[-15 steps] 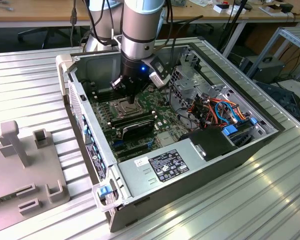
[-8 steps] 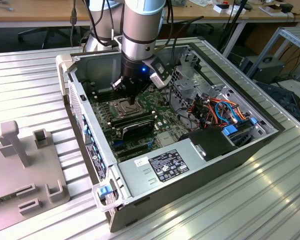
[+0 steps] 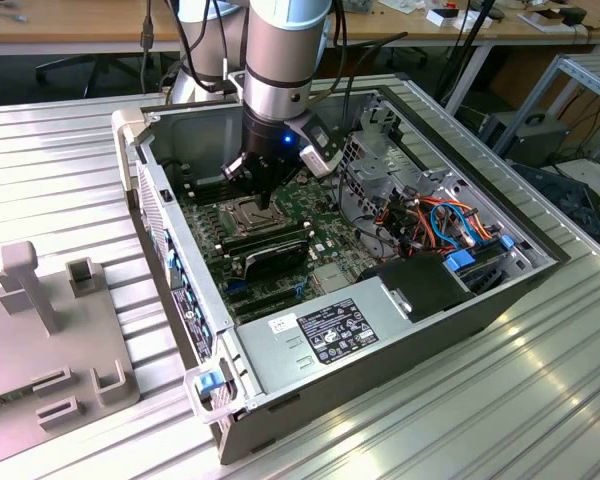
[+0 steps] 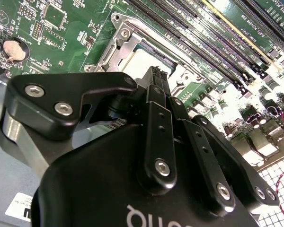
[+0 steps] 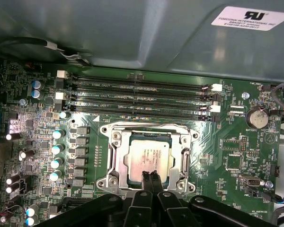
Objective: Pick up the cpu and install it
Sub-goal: 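Install the second cpu locking lever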
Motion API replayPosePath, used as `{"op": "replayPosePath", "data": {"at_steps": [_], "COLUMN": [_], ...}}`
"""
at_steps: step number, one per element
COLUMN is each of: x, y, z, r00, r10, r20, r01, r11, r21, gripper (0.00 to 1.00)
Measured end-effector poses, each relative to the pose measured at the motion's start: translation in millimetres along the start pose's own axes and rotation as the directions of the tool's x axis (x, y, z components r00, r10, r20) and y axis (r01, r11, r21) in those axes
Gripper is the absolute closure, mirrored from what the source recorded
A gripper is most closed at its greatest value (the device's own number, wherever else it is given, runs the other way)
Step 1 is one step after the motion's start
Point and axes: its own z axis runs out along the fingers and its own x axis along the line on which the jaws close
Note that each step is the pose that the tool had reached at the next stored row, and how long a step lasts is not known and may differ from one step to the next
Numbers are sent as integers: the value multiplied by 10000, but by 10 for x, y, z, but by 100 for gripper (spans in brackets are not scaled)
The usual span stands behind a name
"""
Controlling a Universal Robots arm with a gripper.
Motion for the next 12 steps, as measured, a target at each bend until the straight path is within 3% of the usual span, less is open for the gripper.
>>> {"op": "replayPosePath", "data": {"at_steps": [10, 12], "x": [-1, -1], "y": [-30, -38], "z": [-51, -52], "r00": [10000, 10000], "r10": [1, -2], "r20": [1, -17], "r01": [-1, 3], "r11": [10000, 10000], "r21": [5, 70], "gripper": [89, 89]}}
